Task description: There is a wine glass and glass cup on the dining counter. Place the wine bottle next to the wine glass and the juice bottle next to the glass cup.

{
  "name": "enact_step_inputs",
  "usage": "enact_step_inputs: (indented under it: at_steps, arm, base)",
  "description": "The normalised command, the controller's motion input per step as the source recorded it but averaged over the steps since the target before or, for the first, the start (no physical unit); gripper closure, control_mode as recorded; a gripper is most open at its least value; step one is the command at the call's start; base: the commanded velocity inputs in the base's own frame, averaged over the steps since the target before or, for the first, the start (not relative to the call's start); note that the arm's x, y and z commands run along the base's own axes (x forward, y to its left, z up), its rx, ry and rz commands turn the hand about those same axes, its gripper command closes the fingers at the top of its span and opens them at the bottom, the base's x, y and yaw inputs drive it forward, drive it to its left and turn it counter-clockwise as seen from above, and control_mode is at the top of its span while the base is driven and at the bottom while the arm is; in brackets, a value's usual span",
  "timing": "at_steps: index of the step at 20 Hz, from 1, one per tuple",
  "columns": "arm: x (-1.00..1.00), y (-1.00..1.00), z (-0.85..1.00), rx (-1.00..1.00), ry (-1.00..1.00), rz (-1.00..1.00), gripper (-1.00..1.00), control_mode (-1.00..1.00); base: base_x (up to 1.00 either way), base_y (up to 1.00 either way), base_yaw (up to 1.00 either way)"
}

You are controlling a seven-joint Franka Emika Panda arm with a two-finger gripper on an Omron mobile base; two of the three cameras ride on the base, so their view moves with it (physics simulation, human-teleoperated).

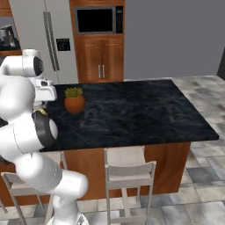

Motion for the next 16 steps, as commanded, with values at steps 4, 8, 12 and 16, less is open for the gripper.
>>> enact_step_inputs:
  at_steps: [4,8,12,16]
  arm:
    - [0.28,0.28,-0.21,0.00,0.00,0.04,1.00,-1.00]
    - [0.24,0.17,-0.26,0.00,-0.02,0.02,1.00,-1.00]
    - [0.26,0.16,-0.26,0.00,0.00,0.00,1.00,-1.00]
    - [0.29,0.09,-0.23,0.00,-0.01,0.00,1.00,-1.00]
  base:
    - [0.00,0.00,0.00]
    - [0.00,0.00,0.00]
    - [0.00,0.00,0.00]
    - [0.00,0.00,0.00]
